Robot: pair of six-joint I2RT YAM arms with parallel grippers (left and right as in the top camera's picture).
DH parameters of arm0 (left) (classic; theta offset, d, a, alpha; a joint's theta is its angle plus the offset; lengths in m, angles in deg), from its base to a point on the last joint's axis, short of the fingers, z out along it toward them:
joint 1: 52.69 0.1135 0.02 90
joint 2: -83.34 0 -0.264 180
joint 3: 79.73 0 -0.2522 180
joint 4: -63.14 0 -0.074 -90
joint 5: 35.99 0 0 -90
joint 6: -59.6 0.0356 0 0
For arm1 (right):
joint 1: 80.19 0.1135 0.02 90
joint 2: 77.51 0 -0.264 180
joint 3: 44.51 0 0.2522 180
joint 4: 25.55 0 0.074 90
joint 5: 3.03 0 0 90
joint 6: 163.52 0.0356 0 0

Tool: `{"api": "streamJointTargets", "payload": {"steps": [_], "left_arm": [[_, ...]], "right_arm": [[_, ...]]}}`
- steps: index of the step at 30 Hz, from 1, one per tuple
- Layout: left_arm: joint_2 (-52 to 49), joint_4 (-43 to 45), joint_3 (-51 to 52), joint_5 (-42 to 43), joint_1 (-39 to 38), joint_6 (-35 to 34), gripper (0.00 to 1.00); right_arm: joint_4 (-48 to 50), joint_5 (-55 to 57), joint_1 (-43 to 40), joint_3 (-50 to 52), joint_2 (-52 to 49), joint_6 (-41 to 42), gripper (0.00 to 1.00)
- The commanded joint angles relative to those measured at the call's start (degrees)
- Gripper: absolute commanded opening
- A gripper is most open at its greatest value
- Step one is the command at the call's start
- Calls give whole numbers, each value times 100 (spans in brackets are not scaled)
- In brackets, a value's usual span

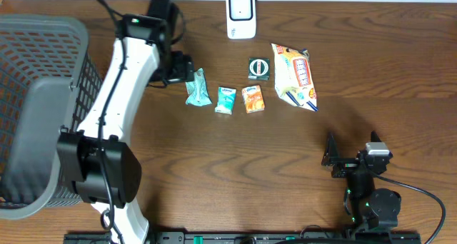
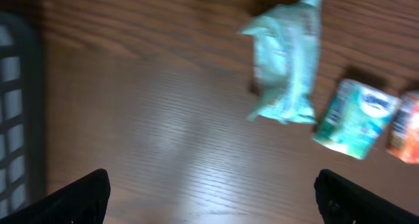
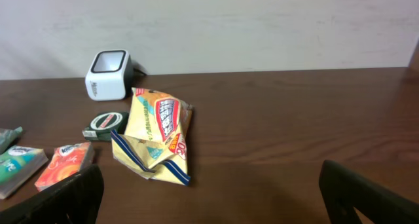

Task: Scan the item barcode

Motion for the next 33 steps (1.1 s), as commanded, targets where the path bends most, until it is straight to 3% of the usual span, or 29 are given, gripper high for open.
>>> {"api": "streamJointTargets", "payload": {"steps": [1,26,33], "left_arm": [[11,-39,72,-181,251,96,98],[11,-35,72,-181,448,96,98],[11,-35,72,-181,448,96,98]], "right_arm": [[-24,9,-37,11,-7,9,99],[-24,68,-37,11,-9,-164,99],[1241,-1298,-35,11,-7,658,99]]}}
